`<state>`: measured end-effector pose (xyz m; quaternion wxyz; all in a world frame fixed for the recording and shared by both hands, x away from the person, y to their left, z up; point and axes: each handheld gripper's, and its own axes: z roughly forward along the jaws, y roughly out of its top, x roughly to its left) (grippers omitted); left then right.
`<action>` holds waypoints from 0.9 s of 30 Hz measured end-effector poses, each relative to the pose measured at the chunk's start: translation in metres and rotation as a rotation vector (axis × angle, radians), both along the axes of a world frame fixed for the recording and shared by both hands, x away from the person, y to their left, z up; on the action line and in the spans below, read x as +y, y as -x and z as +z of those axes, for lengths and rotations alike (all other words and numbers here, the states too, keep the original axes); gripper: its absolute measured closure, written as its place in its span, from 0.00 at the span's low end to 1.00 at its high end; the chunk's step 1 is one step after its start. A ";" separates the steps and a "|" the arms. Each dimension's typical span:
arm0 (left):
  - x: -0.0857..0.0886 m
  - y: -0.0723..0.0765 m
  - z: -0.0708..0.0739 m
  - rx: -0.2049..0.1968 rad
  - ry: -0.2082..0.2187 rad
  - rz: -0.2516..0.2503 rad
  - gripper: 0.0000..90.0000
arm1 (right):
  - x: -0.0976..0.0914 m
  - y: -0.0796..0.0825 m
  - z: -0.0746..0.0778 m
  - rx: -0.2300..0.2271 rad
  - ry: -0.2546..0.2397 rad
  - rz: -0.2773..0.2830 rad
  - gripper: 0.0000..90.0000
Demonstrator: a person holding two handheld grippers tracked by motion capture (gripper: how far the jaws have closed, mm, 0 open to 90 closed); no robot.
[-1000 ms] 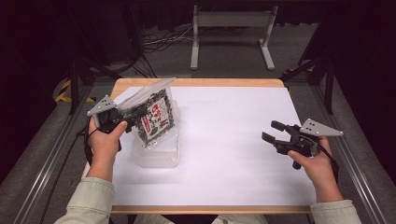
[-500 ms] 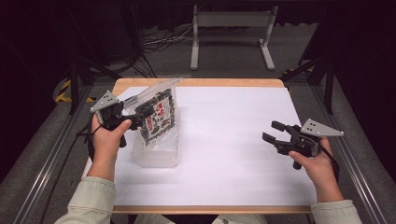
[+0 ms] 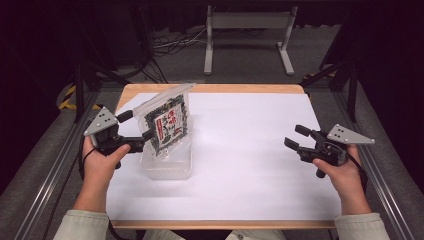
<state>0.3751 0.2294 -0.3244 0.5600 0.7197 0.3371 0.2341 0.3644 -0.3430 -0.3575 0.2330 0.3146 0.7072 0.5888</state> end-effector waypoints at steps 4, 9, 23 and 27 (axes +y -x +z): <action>0.006 0.018 -0.002 -0.002 -0.051 -0.009 0.04 | -0.003 0.002 0.000 -0.001 0.004 -0.009 0.36; 0.019 0.038 -0.016 0.031 -0.107 -0.020 0.04 | -0.005 0.003 0.002 -0.007 0.001 -0.013 0.36; 0.042 0.060 -0.074 0.105 -0.092 0.011 0.05 | -0.012 0.009 -0.008 0.010 0.008 -0.030 0.36; 0.042 0.060 -0.082 0.118 -0.100 0.007 0.05 | -0.013 0.011 -0.014 0.019 0.010 -0.029 0.36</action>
